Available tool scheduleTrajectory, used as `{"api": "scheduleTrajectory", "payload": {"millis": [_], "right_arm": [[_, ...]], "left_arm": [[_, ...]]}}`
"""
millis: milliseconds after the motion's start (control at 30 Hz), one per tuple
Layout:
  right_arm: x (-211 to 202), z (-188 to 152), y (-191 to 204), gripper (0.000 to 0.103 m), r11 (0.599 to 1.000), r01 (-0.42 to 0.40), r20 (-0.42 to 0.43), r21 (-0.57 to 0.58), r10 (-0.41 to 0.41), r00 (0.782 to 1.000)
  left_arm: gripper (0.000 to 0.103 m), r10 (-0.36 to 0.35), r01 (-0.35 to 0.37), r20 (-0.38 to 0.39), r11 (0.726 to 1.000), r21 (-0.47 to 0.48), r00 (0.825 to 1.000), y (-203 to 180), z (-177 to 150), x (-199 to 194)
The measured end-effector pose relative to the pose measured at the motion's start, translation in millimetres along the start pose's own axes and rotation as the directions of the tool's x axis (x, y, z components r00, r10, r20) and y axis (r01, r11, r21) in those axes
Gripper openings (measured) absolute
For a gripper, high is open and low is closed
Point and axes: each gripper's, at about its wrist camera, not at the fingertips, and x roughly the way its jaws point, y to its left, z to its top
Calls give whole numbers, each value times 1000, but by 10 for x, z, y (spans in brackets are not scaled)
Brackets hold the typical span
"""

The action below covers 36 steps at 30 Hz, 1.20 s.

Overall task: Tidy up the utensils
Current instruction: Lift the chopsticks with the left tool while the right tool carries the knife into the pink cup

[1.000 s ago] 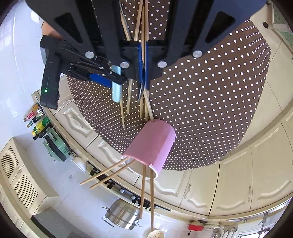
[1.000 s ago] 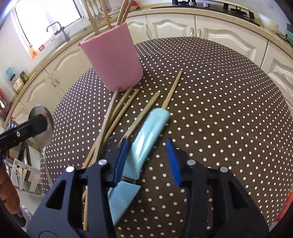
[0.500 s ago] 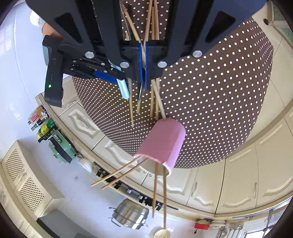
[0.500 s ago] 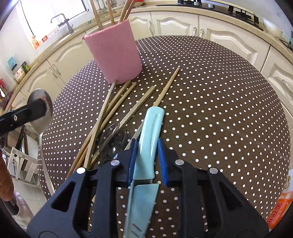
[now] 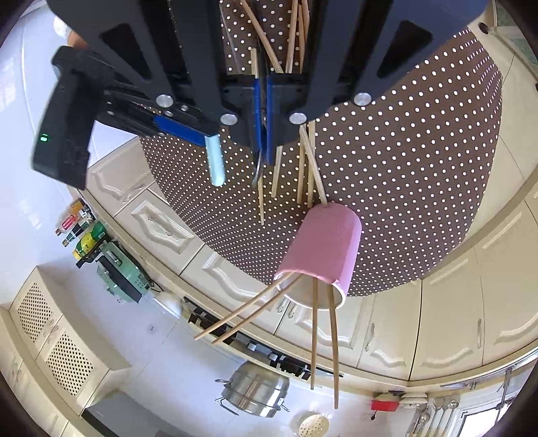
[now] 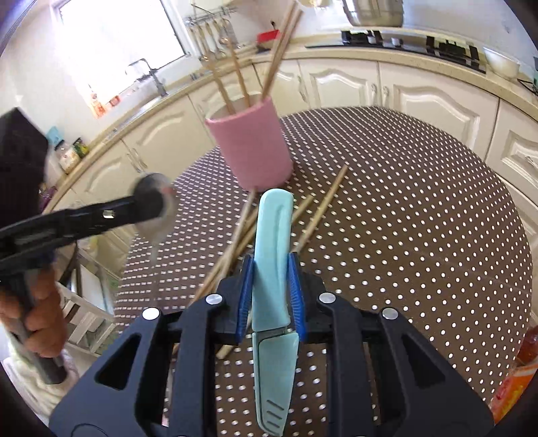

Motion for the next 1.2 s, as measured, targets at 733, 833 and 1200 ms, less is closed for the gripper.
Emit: {"api": "scheduleTrajectory", "payload": {"millis": [733,833,1200], "right_arm": [[887,315,28,24,954,197,-401,-227,-276,873],[885,336,-9,22,959,185,-359,-215,-254,898],[-32,396,-246,21,999,-15,-32,-36,14,999]], "left_arm": [[2,120,-133,-126,986,-98,985,470,-56,415],[2,113,-126,-122,987,-100,986,490,-46,404],[2,7,-9,49,999,31,999,123,62,-99]]}}
